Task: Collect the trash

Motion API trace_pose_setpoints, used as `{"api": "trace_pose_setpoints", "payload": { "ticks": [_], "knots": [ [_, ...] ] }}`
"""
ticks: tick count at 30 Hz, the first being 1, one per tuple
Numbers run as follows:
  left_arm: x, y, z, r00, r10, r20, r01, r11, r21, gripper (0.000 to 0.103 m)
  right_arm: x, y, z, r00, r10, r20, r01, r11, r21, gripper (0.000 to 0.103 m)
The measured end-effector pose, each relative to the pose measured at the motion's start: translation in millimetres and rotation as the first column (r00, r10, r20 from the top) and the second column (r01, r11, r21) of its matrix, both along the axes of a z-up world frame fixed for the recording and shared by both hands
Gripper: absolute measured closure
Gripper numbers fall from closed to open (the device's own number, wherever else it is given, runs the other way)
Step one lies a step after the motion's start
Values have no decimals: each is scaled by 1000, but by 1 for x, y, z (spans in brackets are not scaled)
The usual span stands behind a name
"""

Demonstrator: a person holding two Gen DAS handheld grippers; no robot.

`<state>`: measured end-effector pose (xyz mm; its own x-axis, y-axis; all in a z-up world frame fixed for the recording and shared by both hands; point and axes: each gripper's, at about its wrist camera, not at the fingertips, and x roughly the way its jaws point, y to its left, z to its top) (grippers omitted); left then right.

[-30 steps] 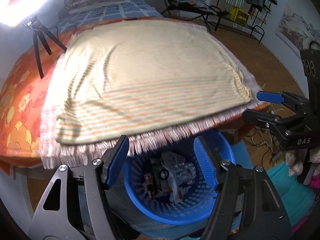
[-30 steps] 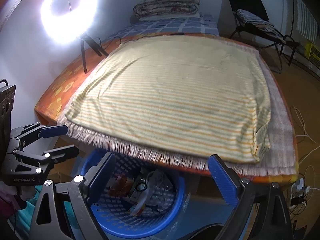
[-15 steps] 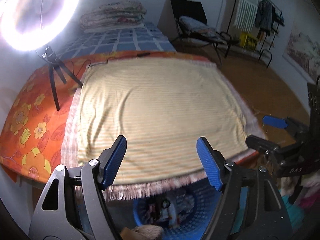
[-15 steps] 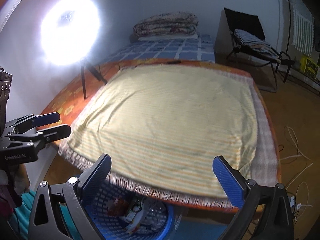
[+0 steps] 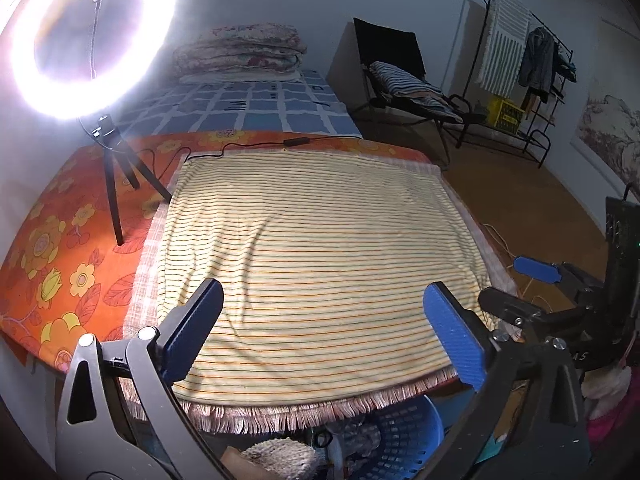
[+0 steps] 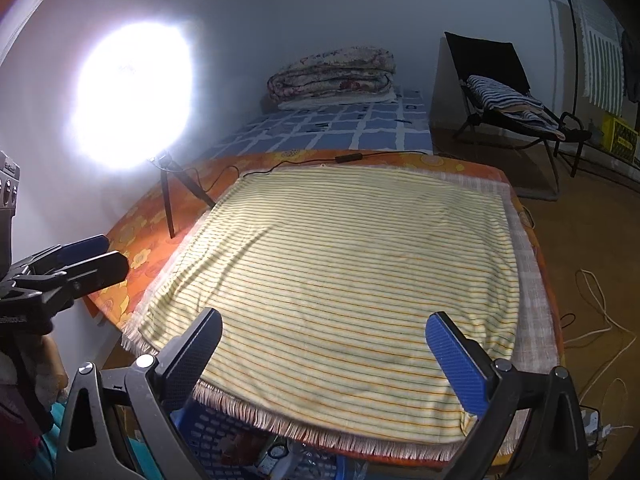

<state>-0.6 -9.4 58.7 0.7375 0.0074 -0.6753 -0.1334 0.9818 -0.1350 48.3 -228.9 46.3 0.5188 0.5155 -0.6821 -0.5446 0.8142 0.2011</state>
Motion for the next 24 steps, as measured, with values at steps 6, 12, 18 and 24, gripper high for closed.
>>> {"api": "trace_pose_setpoints", "payload": {
  "ticks": [6, 12, 18, 24],
  "knots": [
    [4, 4, -4, 1000, 20, -22, -20, 1000, -2, 1, 14, 7, -15, 999, -9, -41, 8, 1000, -14, 0],
    [5, 3, -10, 999, 10, -45, -11, 1000, -5, 1, 21, 4, -18, 998, -37, -59, 37, 999, -3, 0],
    [2, 1, -10, 999, 14, -41, -14, 1000, 11, 1, 23, 5, -16, 998, -42, -50, 42, 999, -2, 0],
    [0, 0, -8, 999, 15, -36, -14, 1000, 17, 1, 23, 4, -17, 997, -52, -54, 51, 999, -6, 0]
  ]
}}
